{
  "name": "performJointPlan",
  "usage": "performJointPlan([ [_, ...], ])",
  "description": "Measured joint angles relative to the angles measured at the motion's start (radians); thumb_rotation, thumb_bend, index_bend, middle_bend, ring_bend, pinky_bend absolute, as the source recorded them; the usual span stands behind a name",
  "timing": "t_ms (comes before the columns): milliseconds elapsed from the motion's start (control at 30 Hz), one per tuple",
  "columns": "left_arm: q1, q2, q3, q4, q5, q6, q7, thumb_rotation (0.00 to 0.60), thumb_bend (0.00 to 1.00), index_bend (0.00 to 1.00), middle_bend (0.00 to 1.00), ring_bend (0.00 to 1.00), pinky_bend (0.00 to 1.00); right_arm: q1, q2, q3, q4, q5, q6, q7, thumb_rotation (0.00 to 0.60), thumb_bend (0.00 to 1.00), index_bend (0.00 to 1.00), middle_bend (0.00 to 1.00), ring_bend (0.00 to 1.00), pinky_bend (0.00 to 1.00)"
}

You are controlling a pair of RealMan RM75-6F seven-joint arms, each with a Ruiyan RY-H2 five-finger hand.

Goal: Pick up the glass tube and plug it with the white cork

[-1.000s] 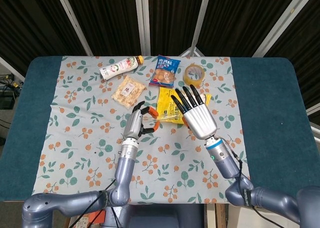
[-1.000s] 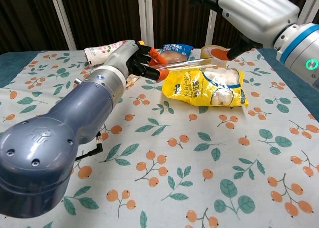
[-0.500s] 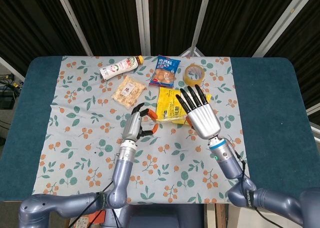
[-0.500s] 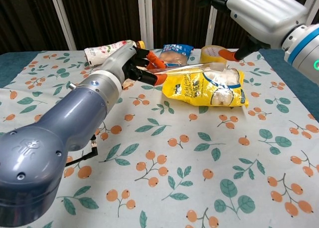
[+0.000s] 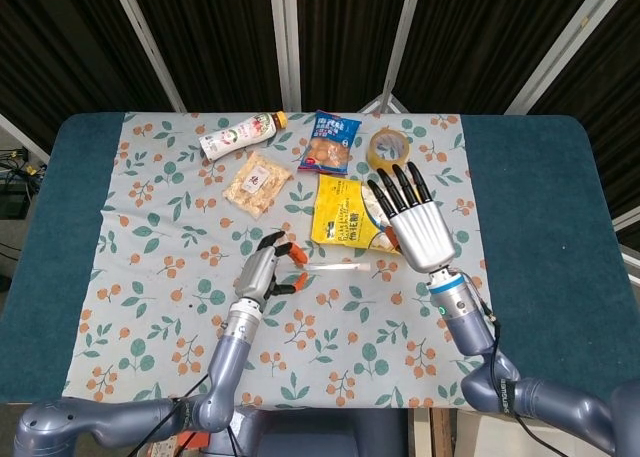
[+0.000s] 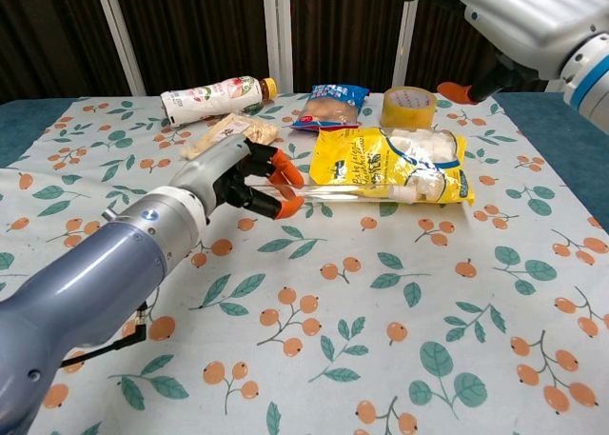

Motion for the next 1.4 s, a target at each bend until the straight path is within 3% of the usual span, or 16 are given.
performJointPlan([
  [400, 0.037, 0.006, 0.056, 0.027, 0.034, -0.025, -0.013, 0.6, 0.72, 0.67, 0.48, 0.08, 0.0, -0.01, 0.019, 0.005, -0.02, 0.016, -0.001, 0.006, 0.6, 0.35, 0.14, 0.11, 0.0, 0.0],
  [600, 0.047, 0.026, 0.067, 0.02, 0.023, -0.039, 0.016, 0.6, 0.53, 0.6, 0.45, 0.08, 0.0, -0.012, 0.02, 0.003, -0.036, 0.015, 0.0, 0.001, 0.6, 0.35, 0.14, 0.11, 0.0, 0.0],
  [767, 0.059, 0.054, 0.076, 0.004, 0.004, -0.046, 0.053, 0.6, 0.39, 0.51, 0.31, 0.06, 0.0, -0.018, 0.022, -0.002, -0.047, 0.017, 0.001, -0.006, 0.6, 0.35, 0.14, 0.11, 0.0, 0.0],
  [933, 0.071, 0.088, 0.082, -0.014, -0.007, -0.054, 0.073, 0.6, 0.37, 0.47, 0.26, 0.05, 0.0, -0.024, 0.028, -0.007, -0.061, 0.017, 0.001, -0.011, 0.6, 0.35, 0.14, 0.11, 0.0, 0.0],
  [1400, 0.107, 0.205, 0.071, -0.12, 0.038, -0.022, 0.07, 0.6, 0.35, 0.44, 0.24, 0.05, 0.0, -0.078, 0.067, -0.031, -0.162, 0.046, 0.02, -0.033, 0.6, 0.35, 0.14, 0.1, 0.0, 0.0],
])
